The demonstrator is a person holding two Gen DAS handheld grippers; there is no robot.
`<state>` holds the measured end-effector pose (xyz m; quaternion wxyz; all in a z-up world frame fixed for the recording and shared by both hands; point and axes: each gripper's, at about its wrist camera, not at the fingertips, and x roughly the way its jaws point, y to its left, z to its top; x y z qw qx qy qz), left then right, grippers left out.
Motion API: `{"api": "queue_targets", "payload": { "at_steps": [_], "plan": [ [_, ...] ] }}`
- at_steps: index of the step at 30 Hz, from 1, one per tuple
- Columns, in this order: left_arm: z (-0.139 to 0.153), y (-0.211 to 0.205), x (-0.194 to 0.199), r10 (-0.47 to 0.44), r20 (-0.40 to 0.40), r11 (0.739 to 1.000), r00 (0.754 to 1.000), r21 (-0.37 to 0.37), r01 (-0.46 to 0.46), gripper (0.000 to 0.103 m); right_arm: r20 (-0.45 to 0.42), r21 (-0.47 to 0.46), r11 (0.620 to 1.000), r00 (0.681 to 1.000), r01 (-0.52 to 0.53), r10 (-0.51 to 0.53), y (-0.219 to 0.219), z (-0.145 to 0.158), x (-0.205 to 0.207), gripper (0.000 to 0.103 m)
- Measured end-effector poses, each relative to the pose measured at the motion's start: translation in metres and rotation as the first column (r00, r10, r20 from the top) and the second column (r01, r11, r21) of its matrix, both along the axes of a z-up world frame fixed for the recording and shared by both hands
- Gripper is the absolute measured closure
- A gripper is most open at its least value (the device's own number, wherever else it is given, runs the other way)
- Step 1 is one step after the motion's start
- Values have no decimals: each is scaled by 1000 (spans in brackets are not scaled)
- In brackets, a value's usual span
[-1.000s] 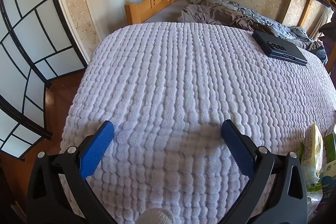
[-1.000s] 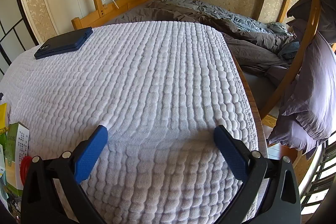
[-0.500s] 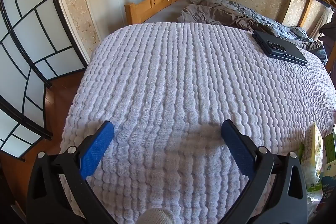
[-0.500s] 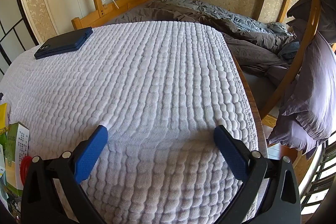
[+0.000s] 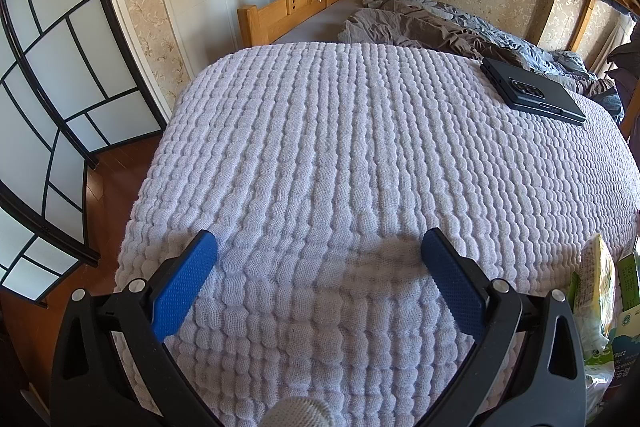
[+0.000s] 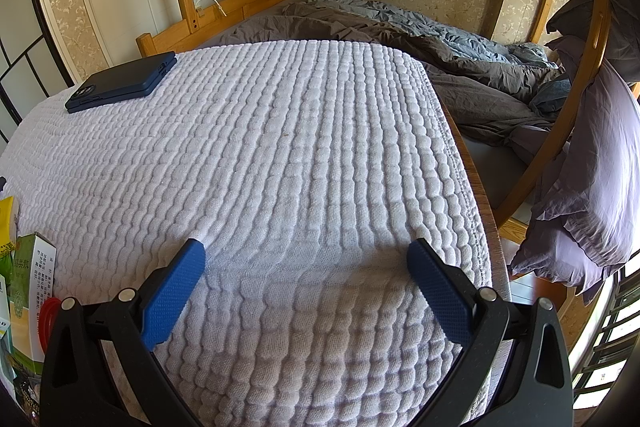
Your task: Collect trash
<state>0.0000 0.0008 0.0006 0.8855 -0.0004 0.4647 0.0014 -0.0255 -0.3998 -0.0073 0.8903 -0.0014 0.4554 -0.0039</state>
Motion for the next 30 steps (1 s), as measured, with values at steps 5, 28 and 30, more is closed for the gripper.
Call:
{"api": "queue_targets", "payload": {
  "at_steps": [5, 28, 30],
  "plan": [
    [0, 0, 0, 0, 0, 1000, 1000, 0, 0, 1, 0, 0, 1000, 1000, 0, 0, 0, 0, 0, 4],
    [2, 2, -1, -1, -1, 1000, 1000, 0, 1, 1, 0, 0, 1000, 1000, 0, 0, 0, 0, 0, 4],
    [2, 2, -1, -1, -1, 1000, 1000, 0, 1, 1, 0, 0, 1000, 1000, 0, 0, 0, 0, 0, 4]
  ]
}}
